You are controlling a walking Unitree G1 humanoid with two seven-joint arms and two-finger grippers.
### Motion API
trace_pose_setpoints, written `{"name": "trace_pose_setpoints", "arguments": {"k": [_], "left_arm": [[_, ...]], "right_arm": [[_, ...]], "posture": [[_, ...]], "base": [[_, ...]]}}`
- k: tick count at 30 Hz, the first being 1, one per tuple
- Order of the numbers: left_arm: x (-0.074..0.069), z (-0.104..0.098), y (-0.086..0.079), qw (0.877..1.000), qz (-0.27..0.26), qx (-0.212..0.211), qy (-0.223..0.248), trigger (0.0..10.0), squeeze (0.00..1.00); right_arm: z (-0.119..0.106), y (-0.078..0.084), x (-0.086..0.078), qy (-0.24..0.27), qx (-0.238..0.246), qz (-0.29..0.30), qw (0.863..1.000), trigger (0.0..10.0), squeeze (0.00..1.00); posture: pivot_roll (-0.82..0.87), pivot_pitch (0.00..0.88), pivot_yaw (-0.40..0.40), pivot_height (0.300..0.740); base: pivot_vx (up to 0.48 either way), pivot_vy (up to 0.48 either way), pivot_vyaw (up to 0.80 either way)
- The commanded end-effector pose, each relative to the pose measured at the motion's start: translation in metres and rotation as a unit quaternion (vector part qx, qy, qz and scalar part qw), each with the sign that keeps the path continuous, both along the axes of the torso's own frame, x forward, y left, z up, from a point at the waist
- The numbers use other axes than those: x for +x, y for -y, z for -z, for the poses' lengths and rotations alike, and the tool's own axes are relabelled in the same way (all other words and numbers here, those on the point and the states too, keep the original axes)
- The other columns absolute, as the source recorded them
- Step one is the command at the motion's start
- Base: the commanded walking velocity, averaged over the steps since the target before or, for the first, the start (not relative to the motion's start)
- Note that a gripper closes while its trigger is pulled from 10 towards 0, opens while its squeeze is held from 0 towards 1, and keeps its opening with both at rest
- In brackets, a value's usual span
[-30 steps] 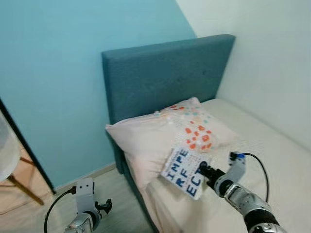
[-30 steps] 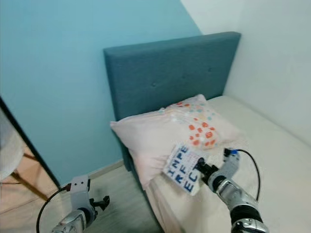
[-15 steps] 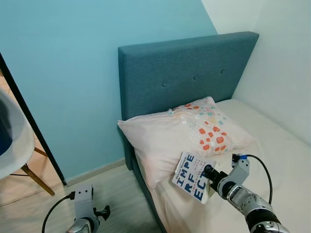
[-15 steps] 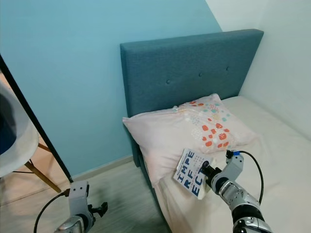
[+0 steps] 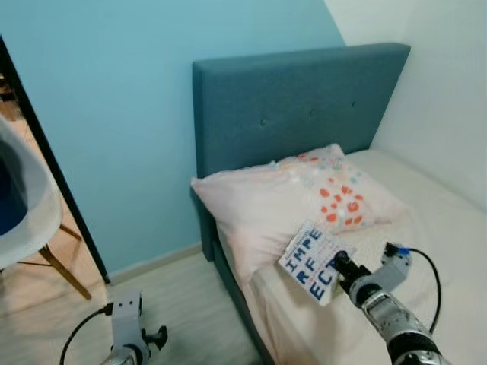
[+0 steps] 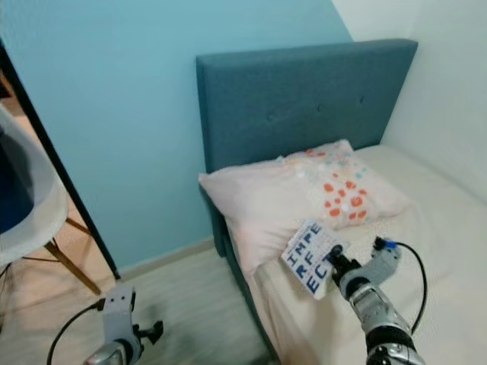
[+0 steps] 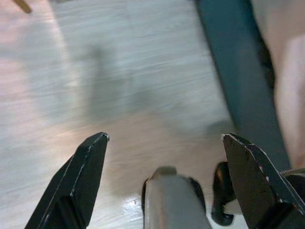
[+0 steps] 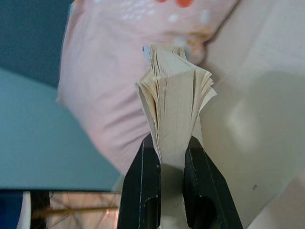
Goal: Clean up the room
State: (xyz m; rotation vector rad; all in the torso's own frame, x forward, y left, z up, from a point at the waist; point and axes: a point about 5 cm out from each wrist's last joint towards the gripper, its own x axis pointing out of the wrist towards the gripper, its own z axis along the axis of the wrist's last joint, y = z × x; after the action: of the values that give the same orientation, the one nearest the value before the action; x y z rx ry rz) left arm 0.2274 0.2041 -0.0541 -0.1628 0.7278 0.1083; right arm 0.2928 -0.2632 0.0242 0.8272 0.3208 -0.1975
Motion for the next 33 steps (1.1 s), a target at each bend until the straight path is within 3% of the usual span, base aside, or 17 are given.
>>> {"name": "trace_pose_setpoints", "arguments": {"k": [1,7,11,14,20,24,29,33], "left_arm": [[0.002,-0.003,-0.009,1.0,-0.009,0.01,0.006,10.0,0.0],[0.011,-0.011,-0.016,1.0,-0.009,0.017,0.023,10.0,0.0],[0.013,-0.014,-0.019,0.999,-0.01,0.019,0.029,10.0,0.0],[0.011,-0.013,-0.02,0.999,-0.011,0.021,0.027,10.0,0.0],[0.009,-0.011,-0.02,0.999,-0.012,0.02,0.025,10.0,0.0],[0.004,-0.008,-0.018,1.0,-0.01,0.019,0.02,10.0,0.0],[0.002,-0.006,-0.017,1.0,-0.007,0.018,0.016,10.0,0.0],[0.001,-0.006,-0.017,1.0,-0.005,0.019,0.016,10.0,0.0]], "right_arm": [[0.0,0.007,-0.004,0.021,0.009,0.024,0.999,10.0,0.0],[0.023,0.009,-0.027,-0.015,0.025,0.053,0.998,10.0,0.0],[0.046,0.006,-0.048,-0.088,0.051,0.07,0.992,10.0,0.0],[0.06,0.001,-0.063,-0.141,0.05,0.051,0.987,10.0,0.0],[0.063,0.004,-0.068,-0.159,0.032,0.04,0.986,10.0,0.0],[0.057,0.021,-0.07,-0.176,-0.012,0.03,0.984,10.0,0.0],[0.032,0.055,-0.059,-0.145,-0.071,0.06,0.985,10.0,0.0],[0.018,0.062,-0.048,-0.116,-0.086,0.068,0.987,10.0,0.0]], "posture": [[0.05,0.0,-0.032,0.61],[0.06,0.0,-0.029,0.585],[0.07,0.0,-0.031,0.58],[0.07,0.0,-0.035,0.58],[0.07,0.0,-0.035,0.58],[0.08,0.0,-0.038,0.58],[0.07,0.0,-0.032,0.58],[0.07,0.0,-0.031,0.58]], "base": [[0.0,0.0,0.0],[0.0,0.0,0.0],[0.0,0.0,0.0],[0.0,0.0,0.0],[0.0,0.0,0.0],[0.0,0.0,0.0],[0.0,0.0,0.0],[0.0,0.0,0.0]]}}
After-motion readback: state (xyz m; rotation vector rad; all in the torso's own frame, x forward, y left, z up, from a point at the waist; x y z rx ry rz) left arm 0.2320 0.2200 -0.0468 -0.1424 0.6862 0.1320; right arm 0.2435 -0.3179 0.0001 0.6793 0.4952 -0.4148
